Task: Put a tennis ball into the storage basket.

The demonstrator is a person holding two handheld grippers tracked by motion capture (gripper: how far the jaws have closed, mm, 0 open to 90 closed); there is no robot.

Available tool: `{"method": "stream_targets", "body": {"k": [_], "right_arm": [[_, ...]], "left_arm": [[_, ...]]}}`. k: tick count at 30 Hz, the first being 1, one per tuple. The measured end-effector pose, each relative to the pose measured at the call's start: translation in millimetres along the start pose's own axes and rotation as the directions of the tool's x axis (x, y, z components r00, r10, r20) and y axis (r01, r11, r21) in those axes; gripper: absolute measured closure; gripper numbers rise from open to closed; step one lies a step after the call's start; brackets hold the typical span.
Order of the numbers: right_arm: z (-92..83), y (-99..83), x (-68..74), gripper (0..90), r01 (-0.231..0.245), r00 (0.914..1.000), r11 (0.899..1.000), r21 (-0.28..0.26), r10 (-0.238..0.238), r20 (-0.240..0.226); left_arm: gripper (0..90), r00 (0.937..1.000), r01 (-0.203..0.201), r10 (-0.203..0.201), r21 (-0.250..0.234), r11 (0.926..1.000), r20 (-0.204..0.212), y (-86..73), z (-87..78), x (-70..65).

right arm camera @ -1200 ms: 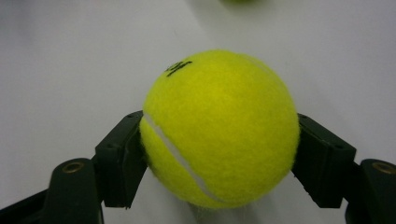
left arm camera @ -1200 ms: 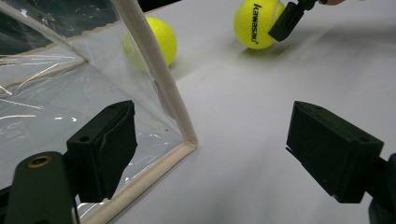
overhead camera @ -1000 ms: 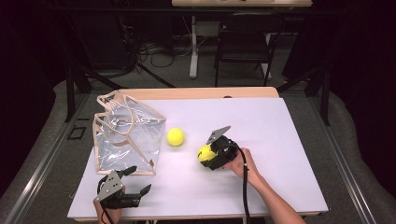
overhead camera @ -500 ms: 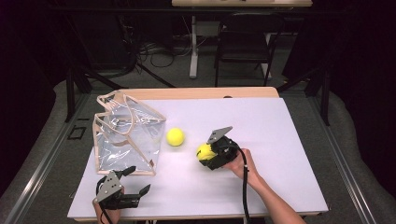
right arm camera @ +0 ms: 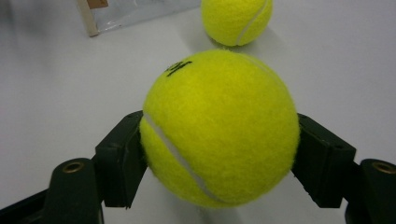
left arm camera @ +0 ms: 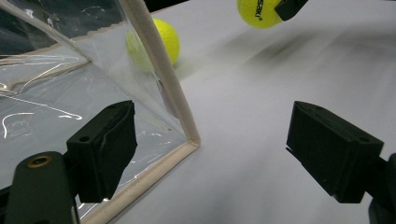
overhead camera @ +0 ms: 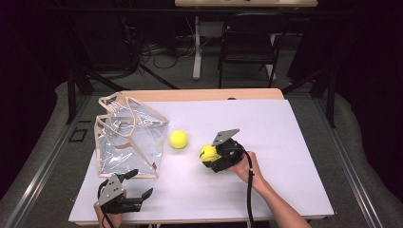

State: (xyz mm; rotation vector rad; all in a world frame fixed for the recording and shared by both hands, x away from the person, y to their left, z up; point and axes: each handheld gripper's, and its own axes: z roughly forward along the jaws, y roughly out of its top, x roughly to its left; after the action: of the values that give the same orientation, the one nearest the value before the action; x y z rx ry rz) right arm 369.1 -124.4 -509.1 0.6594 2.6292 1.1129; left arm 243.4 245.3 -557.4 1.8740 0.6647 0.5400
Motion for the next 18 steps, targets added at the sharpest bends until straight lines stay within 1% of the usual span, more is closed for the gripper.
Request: {"method": "stream_targets", "body": {"k": [5,6,13,18], "right_arm": [[-1.6,0.7,1.0,26.1,0.002,1.0000,1.000,-0.012,-0.002,0.001],[-2.1,1.4,1.6,26.0,-0.003,1.0000,1.000,-0.023,0.002,-0.003],[-4.9,2.3,3.0,26.1,-0.001,1.0000,0.999,-0.052,0.001,0.003],[-5.2,3.3,3.4,26.1,0.001,1.0000,0.998,-0.060,-0.001,0.004]], "left_arm": [[16.0,1.0000,0.000,0.000,0.005,1.0000,0.000,-0.4,-0.2,-0.1],[16.0,1.0000,0.000,0.000,0.004,1.0000,0.000,-0.4,0.0,0.0],[16.0,1.0000,-0.002,0.002,0.005,1.0000,-0.002,0.1,0.4,0.0],[16.0,1.0000,0.004,-0.004,0.000,1.0000,-0.004,-0.4,0.5,0.5]]}}
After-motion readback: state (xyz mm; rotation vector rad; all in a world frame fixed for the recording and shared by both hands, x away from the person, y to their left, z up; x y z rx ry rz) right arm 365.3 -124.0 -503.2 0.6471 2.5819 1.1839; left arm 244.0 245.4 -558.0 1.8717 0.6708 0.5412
